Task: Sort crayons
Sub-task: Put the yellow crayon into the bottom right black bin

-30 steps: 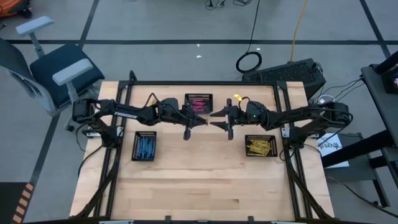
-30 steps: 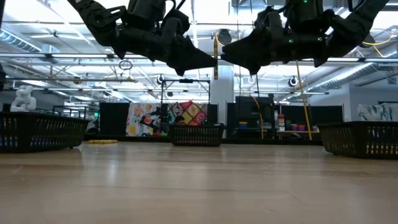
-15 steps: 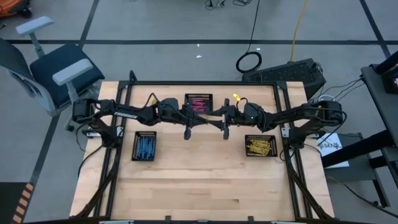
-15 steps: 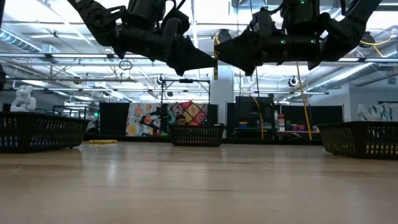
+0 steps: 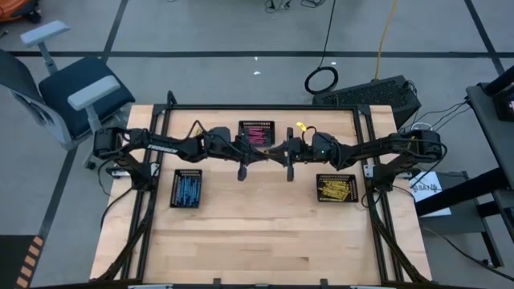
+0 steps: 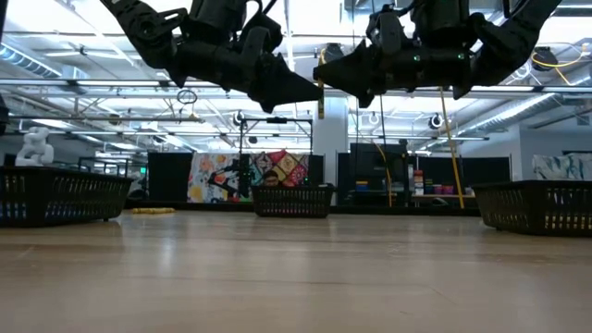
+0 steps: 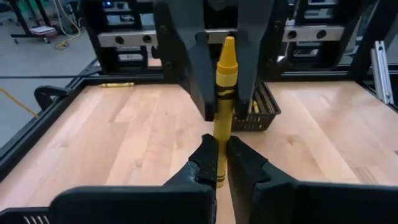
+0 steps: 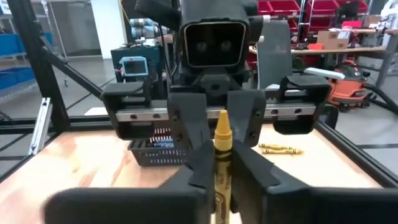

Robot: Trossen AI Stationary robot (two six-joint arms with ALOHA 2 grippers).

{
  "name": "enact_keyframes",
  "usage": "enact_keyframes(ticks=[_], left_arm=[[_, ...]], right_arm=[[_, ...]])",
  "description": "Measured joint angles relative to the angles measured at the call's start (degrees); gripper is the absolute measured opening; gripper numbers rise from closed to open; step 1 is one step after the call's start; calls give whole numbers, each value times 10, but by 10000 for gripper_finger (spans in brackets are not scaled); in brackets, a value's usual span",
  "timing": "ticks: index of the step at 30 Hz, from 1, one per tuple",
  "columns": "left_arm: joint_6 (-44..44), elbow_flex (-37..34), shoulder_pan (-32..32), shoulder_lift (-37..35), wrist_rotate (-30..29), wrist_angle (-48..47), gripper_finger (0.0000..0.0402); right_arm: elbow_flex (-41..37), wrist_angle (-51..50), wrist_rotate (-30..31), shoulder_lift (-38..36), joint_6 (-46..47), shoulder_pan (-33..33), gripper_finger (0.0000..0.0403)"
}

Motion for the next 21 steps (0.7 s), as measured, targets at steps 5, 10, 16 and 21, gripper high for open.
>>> enact_keyframes(ticks=[5,10,16,21], left_arm=[[0,0,0,0,-2,-19,63],[0,0,0,0,-6,-67,135],[0,0,0,0,-37,-109,188],[0,0,0,0,-58,-105,199]], right_arm=[[0,-25,1,-4,-9,0,10],[0,-105,21,-48,-11,1,4],[0,-357,73,-170,0,14,4],[0,-639,73,-264,66,54,3]])
